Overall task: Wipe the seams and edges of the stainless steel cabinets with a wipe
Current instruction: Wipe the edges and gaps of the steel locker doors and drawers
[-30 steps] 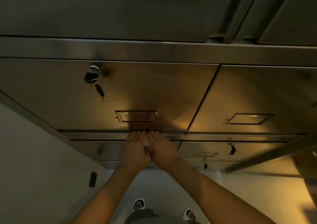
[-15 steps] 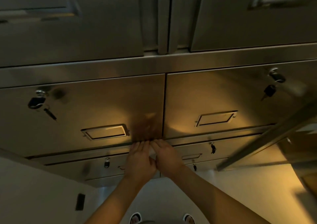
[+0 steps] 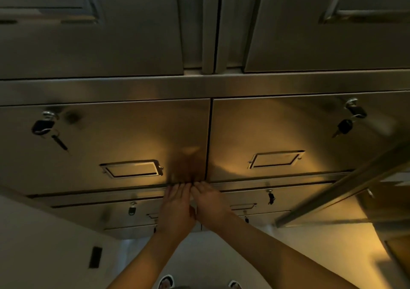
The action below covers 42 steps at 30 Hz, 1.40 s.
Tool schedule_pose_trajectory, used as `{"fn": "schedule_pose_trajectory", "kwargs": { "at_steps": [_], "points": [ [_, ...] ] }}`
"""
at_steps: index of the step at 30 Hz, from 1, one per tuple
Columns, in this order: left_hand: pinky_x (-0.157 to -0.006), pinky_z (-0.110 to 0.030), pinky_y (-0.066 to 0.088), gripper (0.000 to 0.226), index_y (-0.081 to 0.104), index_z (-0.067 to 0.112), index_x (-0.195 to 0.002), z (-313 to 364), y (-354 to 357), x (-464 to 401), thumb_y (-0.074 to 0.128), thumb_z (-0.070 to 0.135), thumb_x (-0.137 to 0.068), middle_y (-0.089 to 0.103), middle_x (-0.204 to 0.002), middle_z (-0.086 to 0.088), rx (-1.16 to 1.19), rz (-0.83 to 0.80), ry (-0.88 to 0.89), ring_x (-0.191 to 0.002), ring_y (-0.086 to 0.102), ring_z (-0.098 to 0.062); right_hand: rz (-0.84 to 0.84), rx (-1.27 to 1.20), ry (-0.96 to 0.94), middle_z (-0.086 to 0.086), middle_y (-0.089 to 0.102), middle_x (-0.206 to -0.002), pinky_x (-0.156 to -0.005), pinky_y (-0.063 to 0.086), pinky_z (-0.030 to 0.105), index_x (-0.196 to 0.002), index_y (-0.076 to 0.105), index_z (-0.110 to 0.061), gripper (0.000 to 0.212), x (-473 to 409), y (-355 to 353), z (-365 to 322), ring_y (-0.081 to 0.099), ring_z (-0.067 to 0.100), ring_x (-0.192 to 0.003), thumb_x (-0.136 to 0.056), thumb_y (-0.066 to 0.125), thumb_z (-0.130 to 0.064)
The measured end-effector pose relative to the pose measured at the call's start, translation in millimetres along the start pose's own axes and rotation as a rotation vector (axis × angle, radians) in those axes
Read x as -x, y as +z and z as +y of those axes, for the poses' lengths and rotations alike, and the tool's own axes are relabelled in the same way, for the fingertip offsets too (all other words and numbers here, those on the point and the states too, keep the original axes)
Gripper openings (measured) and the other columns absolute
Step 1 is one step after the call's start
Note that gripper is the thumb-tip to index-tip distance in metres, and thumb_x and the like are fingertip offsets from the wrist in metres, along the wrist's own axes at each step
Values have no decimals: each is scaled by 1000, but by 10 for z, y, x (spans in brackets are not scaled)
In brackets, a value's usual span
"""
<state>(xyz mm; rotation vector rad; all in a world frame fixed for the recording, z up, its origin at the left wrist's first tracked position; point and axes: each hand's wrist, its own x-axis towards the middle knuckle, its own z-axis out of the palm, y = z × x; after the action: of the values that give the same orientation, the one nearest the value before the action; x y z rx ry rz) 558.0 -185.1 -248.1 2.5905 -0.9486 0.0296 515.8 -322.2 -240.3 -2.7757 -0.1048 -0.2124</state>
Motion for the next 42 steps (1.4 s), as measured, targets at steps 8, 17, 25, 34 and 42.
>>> {"fn": "schedule_pose_trajectory", "kwargs": {
  "at_steps": [8,17,25,34,42],
  "points": [
    [-117,-45,39,70,67,14,-129,-260,-64,41,82,13,-60,71,-122,-1,-8,21,15,-117,65,-19,-37,79,-16,10,73,-97,-83,59,32,-101,73,-7,51,-89,76,-201,69,27,-87,-56,89,-24],
    [-117,-42,27,70,68,6,-128,-924,-247,233,65,8,-59,72,-124,-11,41,49,-21,-116,69,-29,-174,99,-60,15,68,-114,-96,56,39,-119,67,-5,69,-415,241,-728,64,32,-102,-61,91,-34],
    [-125,-33,15,61,63,8,-135,-1560,-446,426,58,5,-75,69,-129,-9,142,143,-29,-123,57,-21,-172,-5,-66,25,62,-122,-101,50,45,-129,60,5,57,-738,418,-1277,58,42,-109,-76,77,-11],
    [-114,-39,31,57,69,1,-124,-2113,-601,609,47,4,-72,72,-121,-16,130,336,-53,-117,52,-22,-188,-48,-125,25,64,-115,-94,52,43,-124,63,6,54,-1058,664,-1814,61,42,-99,-72,71,-7],
    [-109,-58,47,62,66,3,-131,-2713,-792,800,45,5,-72,68,-128,-15,144,290,-187,-120,62,-32,-277,-7,-142,22,52,-142,-114,38,41,-149,44,3,71,-1421,867,-2374,49,39,-128,-83,67,-9]
  ]
}}
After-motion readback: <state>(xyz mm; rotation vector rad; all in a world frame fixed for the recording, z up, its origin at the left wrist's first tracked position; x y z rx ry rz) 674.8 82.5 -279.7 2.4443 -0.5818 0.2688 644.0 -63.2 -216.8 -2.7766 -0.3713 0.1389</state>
